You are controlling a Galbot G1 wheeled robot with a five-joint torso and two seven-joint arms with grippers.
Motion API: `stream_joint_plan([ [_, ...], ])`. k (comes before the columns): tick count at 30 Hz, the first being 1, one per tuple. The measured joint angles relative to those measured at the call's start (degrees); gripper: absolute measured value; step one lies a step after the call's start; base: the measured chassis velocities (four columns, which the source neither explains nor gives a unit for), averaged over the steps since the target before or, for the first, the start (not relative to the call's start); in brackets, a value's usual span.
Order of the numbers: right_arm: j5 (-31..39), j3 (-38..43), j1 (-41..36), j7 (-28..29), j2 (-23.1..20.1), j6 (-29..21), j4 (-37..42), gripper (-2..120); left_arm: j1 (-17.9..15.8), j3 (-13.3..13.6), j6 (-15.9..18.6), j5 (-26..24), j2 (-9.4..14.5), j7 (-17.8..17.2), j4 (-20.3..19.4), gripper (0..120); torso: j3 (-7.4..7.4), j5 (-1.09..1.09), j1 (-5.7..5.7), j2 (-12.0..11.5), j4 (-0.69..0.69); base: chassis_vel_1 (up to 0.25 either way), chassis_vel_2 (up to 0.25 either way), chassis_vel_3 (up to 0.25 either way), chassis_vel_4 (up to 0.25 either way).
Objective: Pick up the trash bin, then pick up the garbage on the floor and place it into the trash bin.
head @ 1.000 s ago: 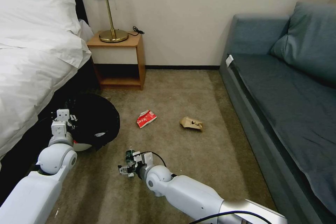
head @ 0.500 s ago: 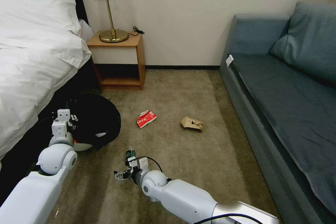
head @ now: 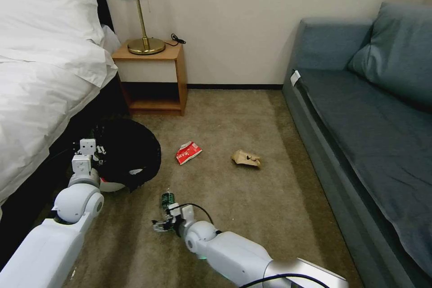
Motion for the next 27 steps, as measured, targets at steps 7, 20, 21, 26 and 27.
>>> stream_joint_plan([
  [7, -1.3, 0.7, 0.6, -2.8, 0.0, 1.5, -3.7, 100, -0.6, 0.7, -0.3, 0.3, -0.8, 0.3, 0.5, 6, 0.00, 0.00, 0.00, 0.0, 0.01, 0.000, 0.000, 0.000, 0.000],
  [20, -1.0, -0.6, 0.6, -3.1, -0.1, 1.2, -2.7, 100, -0.9, 0.8, -0.5, 0.3, -0.6, 0.5, 1.1, 6, -0.01, 0.00, 0.00, 0.0, 0.02, 0.000, 0.000, 0.000, 0.000],
  [21, -1.0, -0.8, 0.6, -3.1, -0.1, 1.2, -2.6, 100, -0.9, 0.7, -0.6, 0.3, -0.6, 0.5, 1.1, 6, -0.01, 0.00, 0.00, 0.0, 0.02, 0.000, 0.000, 0.000, 0.000],
  [26, -1.0, -1.1, 0.6, -3.2, -0.1, 1.2, -2.7, 100, -0.8, 0.7, -0.6, 0.3, -0.7, 0.5, 1.1, 6, -0.01, 0.00, 0.00, 0.0, 0.02, 0.000, 0.000, 0.000, 0.000],
  [27, -1.0, -1.1, 0.6, -3.3, -0.1, 1.2, -2.9, 100, -0.8, 0.7, -0.6, 0.3, -0.8, 0.5, 1.1, 6, -0.01, 0.00, 0.00, 0.0, 0.02, 0.000, 0.000, 0.000, 0.000],
])
